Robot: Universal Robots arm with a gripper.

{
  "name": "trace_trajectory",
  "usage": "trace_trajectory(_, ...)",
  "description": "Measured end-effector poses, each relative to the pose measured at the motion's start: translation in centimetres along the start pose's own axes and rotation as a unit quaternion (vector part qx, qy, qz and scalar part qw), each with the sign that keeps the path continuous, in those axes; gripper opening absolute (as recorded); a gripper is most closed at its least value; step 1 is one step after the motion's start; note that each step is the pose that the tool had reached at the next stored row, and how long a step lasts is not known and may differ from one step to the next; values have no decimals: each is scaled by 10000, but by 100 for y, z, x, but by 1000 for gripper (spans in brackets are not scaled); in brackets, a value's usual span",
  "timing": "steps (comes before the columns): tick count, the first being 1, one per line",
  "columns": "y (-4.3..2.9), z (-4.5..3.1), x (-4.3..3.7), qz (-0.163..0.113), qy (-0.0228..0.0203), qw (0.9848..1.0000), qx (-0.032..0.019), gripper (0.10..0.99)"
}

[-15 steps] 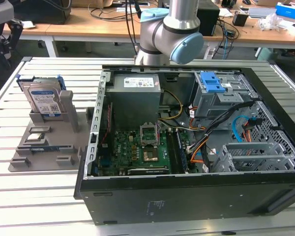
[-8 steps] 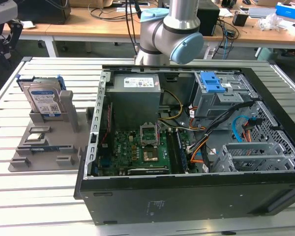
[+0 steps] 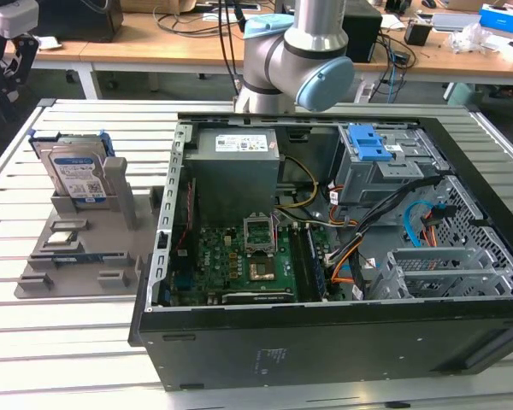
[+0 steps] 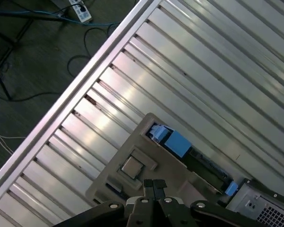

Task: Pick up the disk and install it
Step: 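Pick up the disk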

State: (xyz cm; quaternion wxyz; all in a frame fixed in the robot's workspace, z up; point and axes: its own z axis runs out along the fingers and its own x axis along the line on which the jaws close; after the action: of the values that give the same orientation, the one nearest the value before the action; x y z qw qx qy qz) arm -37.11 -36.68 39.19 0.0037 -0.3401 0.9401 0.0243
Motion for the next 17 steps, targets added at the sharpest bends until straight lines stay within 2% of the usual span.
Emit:
trace_trajectory(4,0,0,0,-289,13,9996,-7,106)
trace_trajectory(11,0,0,0,-710,31,9975,-17,106)
trace_trajectory(17,0,0,0,-1181,51,9930,-27,106)
